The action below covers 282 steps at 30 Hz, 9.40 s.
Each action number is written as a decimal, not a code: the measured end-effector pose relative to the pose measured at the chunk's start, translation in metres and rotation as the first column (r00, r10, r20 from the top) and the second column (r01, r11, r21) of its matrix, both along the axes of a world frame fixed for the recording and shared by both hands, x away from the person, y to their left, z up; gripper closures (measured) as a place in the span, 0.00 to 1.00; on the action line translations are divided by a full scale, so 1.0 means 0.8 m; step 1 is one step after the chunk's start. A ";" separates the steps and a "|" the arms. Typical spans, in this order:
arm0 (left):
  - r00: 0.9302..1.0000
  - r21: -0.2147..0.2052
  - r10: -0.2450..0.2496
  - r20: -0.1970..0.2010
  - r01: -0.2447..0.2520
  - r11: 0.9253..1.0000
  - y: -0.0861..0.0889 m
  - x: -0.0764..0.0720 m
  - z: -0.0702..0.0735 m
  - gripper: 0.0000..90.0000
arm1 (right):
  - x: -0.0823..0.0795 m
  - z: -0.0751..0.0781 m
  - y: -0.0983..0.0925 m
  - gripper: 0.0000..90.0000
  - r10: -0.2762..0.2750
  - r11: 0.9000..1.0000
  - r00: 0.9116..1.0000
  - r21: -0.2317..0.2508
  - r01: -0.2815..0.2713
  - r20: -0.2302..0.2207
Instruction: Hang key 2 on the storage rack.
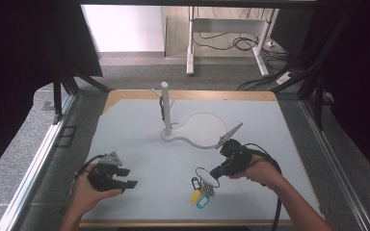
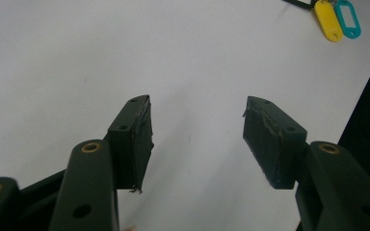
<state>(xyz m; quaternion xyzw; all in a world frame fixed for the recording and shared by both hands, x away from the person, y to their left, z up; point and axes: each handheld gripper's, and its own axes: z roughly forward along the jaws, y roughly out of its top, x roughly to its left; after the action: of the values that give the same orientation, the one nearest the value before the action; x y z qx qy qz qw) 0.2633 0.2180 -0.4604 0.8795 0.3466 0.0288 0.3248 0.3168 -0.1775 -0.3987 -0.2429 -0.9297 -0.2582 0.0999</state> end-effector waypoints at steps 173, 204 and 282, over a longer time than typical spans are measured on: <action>1.000 -0.026 -0.028 0.005 0.028 0.999 0.005 -0.001 0.003 0.49 | 0.202 0.132 0.095 0.98 -0.266 0.951 0.958 -0.134 0.280 0.107; 0.999 -0.041 -0.034 0.009 0.034 0.999 0.009 -0.002 0.005 0.49 | 0.248 0.123 0.130 0.98 -0.294 0.939 0.946 -0.146 0.312 0.134; 1.000 -0.034 -0.001 0.003 0.001 0.999 0.006 -0.009 0.005 0.49 | 0.154 0.083 0.082 0.56 -0.231 0.973 0.958 0.022 0.231 0.171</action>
<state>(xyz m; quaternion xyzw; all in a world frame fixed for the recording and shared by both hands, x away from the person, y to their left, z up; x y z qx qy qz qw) 0.2561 0.2226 -0.4565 0.8740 0.3462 0.0241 0.3401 0.4399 -0.1123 -0.3322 -0.3265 -0.8999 -0.2888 -0.0118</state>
